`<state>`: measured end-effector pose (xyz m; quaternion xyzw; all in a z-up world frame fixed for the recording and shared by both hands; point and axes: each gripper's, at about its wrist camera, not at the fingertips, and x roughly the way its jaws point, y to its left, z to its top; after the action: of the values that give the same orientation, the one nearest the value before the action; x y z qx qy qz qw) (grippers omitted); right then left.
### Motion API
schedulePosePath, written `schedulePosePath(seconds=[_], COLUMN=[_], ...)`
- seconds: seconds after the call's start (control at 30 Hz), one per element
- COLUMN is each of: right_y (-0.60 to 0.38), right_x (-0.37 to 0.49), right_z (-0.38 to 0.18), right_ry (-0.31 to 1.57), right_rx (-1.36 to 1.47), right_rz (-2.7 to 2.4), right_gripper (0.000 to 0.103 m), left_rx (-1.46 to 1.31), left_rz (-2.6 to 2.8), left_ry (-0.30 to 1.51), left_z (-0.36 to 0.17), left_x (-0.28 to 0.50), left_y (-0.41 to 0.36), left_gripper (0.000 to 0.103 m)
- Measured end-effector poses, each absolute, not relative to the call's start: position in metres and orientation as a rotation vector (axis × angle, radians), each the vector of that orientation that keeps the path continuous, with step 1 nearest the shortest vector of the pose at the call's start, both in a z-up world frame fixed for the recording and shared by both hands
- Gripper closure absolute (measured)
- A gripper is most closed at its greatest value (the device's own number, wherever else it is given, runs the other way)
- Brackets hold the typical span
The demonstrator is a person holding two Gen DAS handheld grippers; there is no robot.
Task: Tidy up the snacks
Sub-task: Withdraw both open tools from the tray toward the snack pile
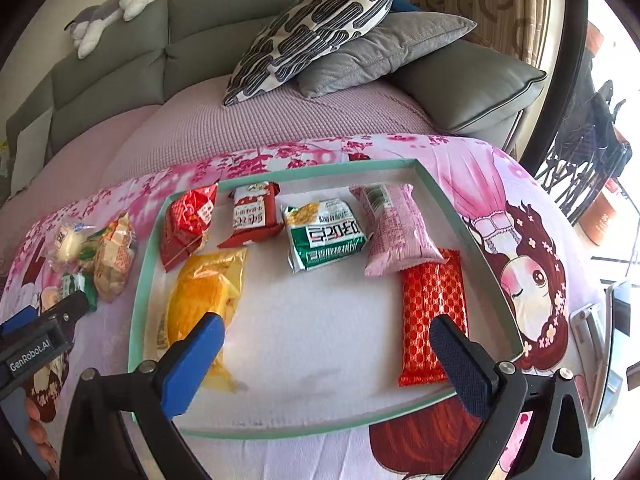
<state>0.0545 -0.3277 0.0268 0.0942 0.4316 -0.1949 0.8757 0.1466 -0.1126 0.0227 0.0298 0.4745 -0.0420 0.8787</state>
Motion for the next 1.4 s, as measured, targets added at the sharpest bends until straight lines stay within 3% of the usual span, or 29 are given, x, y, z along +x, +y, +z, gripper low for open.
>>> schedulePosePath(seconds=[0.93,1.4], right_y=[-0.279,-0.198], right_x=[0.048,0.076], right_z=[0.041,0.029], right_ry=[0.844,0.861], right_rx=[0.217,0.141], right_rz=[-0.384,-0.226], right_gripper=[0.000,0.000], left_rx=[-0.045,-0.150], left_rz=[0.058,0.199], left_ry=[0.953,0.988], left_z=[0.037,0.024], left_x=[0.120,0.125], left_y=[-0.019,0.051], left_gripper=[0.003,0.003])
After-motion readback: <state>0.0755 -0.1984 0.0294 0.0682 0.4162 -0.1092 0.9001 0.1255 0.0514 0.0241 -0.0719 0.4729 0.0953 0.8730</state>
